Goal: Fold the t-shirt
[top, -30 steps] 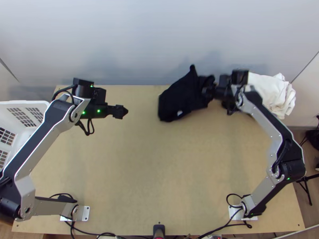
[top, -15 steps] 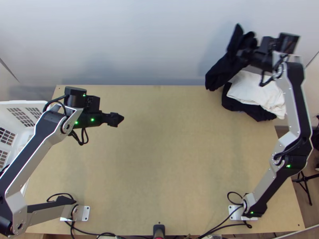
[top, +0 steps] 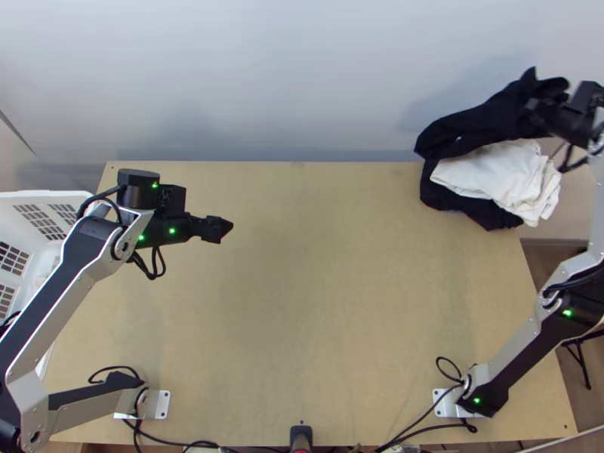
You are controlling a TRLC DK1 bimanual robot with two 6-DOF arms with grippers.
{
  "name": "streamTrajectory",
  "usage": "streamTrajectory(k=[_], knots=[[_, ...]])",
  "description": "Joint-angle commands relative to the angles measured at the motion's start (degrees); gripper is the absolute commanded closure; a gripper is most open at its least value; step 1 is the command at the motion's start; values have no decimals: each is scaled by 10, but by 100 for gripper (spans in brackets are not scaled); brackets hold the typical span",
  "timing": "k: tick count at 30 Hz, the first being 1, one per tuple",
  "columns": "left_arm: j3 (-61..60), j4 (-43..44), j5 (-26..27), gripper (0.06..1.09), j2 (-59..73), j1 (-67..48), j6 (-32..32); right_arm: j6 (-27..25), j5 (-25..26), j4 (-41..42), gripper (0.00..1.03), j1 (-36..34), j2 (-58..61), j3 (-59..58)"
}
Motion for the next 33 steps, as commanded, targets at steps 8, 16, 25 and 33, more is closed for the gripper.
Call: streamTrajectory(k=[8, 16, 25, 33], knots=[[-31, 12, -2, 10, -6, 7, -3, -141, -37, 2, 100, -108, 21, -154], [-63, 17, -2, 10, -13, 25, -2, -184, -35, 35, 100, -142, 91, -218], [-83, 17, -3, 10, -31, 39, -1, -177, -26, 51, 100, -148, 119, -225], [-94, 15, -3, 10, -52, 52, 1, -159, -31, 18, 45, -145, 67, -229]])
